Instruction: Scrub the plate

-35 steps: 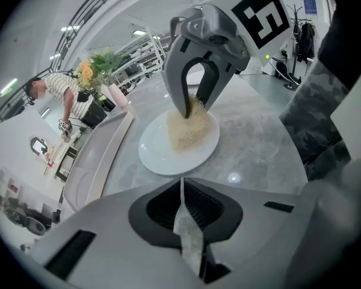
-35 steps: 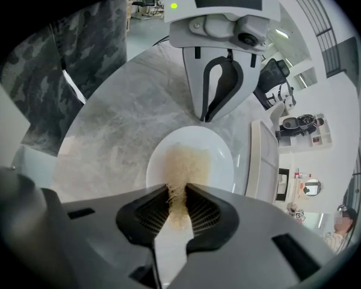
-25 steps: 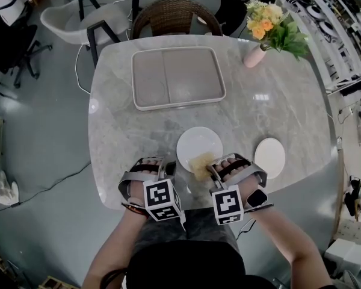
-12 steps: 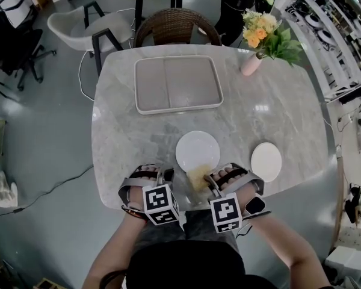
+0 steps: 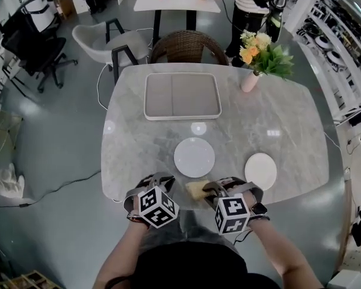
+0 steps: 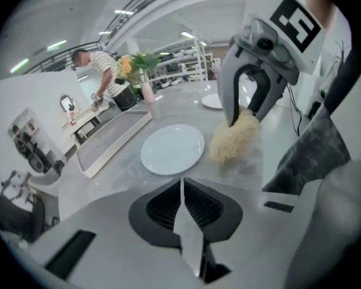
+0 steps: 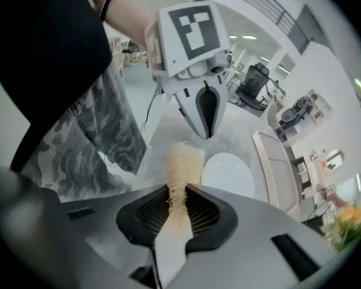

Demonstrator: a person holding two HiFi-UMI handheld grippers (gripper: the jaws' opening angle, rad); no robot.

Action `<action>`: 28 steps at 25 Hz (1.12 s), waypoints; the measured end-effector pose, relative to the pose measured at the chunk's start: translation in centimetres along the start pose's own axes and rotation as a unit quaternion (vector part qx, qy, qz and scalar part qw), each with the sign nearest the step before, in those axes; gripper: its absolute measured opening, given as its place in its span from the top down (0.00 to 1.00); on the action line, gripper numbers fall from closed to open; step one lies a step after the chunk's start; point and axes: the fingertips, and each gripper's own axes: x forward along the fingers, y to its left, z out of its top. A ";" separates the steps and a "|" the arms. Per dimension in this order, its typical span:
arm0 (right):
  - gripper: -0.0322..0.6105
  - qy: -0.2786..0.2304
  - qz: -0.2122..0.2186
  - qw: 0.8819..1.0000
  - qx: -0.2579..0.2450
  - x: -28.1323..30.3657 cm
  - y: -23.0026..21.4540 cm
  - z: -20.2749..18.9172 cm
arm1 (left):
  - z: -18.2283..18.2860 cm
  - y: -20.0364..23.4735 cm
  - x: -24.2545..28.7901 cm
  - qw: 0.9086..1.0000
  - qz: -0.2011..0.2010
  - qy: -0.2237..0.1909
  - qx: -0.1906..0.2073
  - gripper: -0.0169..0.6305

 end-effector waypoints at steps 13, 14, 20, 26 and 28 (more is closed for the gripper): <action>0.84 -0.275 -0.070 0.908 0.308 -7.5 2.7 1.5 | 4.3 -3.9 -8.3 0.935 0.118 -0.214 -0.256 0.93; 0.84 -0.288 -0.077 0.901 0.314 -8.1 3.1 1.5 | 4.4 -4.7 -8.8 0.932 0.124 -0.222 -0.258 0.93; 0.84 -0.335 -0.102 0.870 0.346 -10.9 5.9 1.2 | 5.5 -8.8 -11.0 0.921 0.141 -0.254 -0.260 0.95; 0.84 -0.368 -0.120 0.846 0.367 -13.3 8.4 1.3 | 6.5 -11.7 -12.6 0.920 0.137 -0.271 -0.248 0.95; 0.84 -0.375 -0.130 0.838 0.374 -14.1 8.8 1.1 | 7.3 -12.5 -12.9 0.921 0.134 -0.276 -0.239 0.95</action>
